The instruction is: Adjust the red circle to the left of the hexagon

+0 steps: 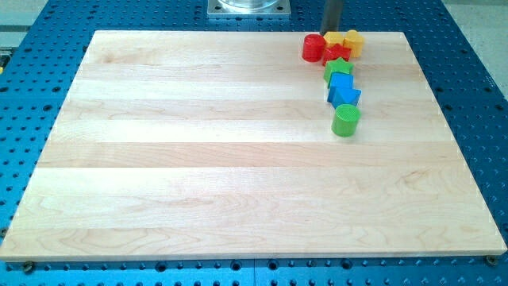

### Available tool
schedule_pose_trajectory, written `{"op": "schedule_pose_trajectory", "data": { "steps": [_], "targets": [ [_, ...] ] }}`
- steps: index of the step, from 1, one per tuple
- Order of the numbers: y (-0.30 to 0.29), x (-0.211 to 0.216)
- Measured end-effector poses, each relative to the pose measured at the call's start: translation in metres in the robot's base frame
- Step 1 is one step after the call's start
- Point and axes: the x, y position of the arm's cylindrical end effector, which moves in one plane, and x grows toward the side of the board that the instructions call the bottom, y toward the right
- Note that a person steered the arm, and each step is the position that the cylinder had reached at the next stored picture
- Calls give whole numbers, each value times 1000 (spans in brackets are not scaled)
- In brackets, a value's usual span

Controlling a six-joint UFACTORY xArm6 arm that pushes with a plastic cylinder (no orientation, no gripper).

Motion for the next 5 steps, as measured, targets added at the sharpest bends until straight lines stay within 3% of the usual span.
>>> {"op": "schedule_pose_trajectory", "data": {
  "steps": [3,5],
  "targets": [
    [-22,15],
    [-54,48]
  ]
}}
